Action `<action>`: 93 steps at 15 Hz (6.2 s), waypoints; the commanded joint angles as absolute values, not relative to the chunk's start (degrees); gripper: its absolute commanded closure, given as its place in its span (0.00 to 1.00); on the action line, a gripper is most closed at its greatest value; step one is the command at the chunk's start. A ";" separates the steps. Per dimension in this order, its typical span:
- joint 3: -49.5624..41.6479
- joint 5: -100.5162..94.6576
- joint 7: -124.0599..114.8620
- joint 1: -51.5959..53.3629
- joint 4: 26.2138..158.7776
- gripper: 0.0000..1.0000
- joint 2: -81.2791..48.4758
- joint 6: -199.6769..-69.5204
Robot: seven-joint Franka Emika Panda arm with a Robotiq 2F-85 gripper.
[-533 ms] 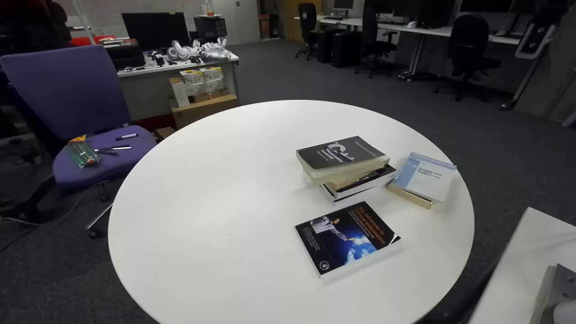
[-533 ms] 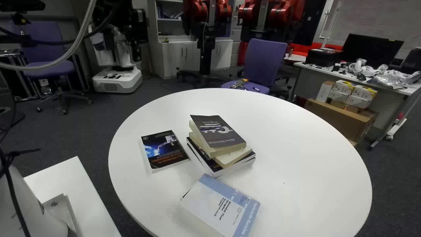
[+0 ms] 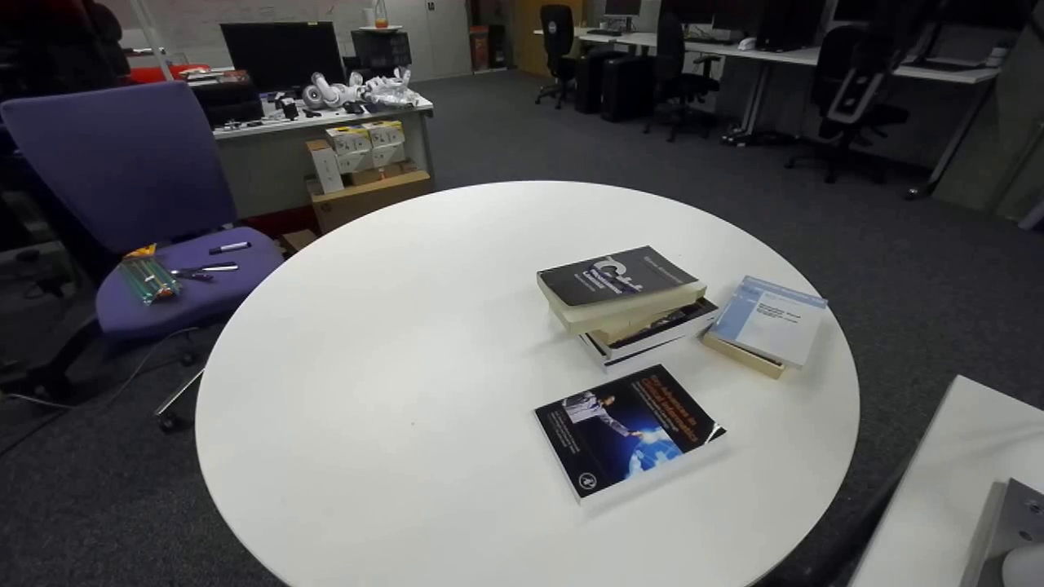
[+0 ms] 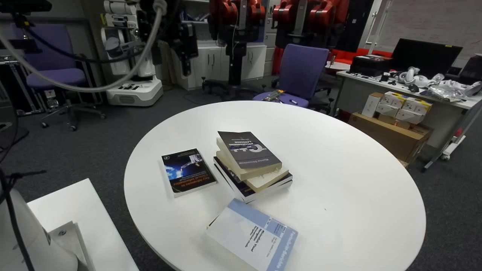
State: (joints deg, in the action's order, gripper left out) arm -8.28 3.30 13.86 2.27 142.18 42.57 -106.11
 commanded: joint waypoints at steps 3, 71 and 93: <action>-5.43 7.24 10.18 2.86 140.07 0.00 26.61 -124.04; -1.70 5.74 -16.39 5.92 97.31 0.00 -28.85 -128.28; -4.48 8.10 -7.91 -7.02 86.68 0.00 -37.58 -128.71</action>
